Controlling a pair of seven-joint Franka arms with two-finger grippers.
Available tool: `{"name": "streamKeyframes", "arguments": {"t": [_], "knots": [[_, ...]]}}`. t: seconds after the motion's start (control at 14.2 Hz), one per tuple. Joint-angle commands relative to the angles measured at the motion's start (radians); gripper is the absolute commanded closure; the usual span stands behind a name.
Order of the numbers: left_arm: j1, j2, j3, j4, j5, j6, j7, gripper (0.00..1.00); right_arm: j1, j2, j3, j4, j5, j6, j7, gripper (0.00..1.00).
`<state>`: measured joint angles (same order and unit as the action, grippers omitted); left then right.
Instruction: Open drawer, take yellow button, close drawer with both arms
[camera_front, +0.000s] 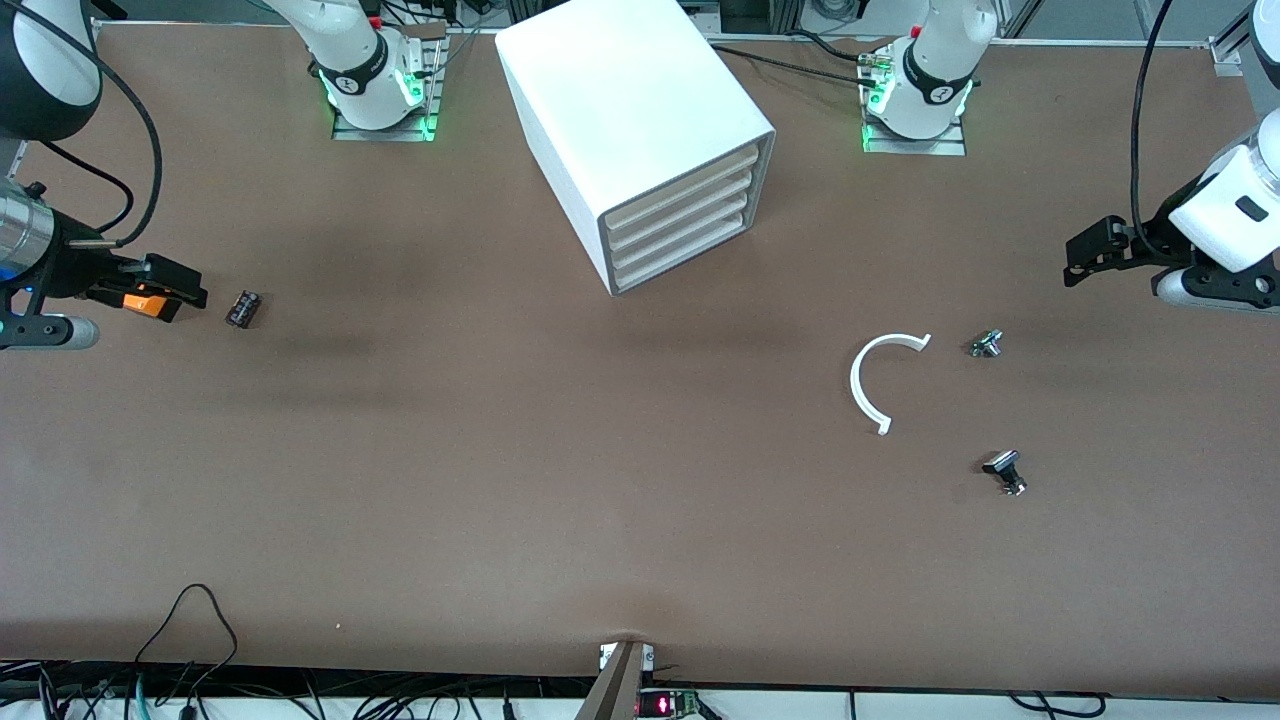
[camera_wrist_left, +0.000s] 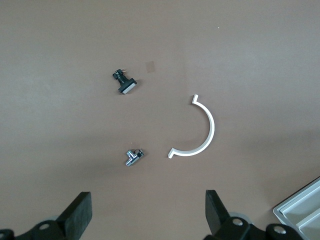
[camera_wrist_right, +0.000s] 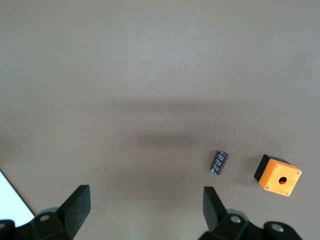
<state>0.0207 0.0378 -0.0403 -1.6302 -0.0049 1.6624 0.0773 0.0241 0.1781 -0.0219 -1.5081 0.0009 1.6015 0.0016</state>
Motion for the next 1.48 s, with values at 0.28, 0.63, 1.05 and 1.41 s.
{"name": "streamKeyframes", "arguments": {"t": [0.28, 0.63, 1.05, 1.41], "knots": [[-0.002, -0.003, -0.024, 0.019, 0.0, -0.024, -0.016, 0.0, -0.003, -0.005, 0.0, -0.001, -0.005, 0.009, -0.005, 0.0], [-0.002, -0.001, -0.021, 0.021, 0.011, -0.023, -0.014, 0.0, -0.015, 0.004, -0.007, -0.001, -0.001, 0.055, -0.008, 0.0], [0.001, 0.013, -0.019, 0.042, -0.001, -0.023, -0.013, 0.0, -0.018, -0.005, -0.03, 0.016, 0.001, 0.041, -0.008, 0.0], [0.004, 0.114, -0.019, 0.027, -0.003, -0.101, 0.002, 0.0, -0.015, -0.017, -0.029, 0.006, -0.007, 0.002, 0.003, 0.0]]}}
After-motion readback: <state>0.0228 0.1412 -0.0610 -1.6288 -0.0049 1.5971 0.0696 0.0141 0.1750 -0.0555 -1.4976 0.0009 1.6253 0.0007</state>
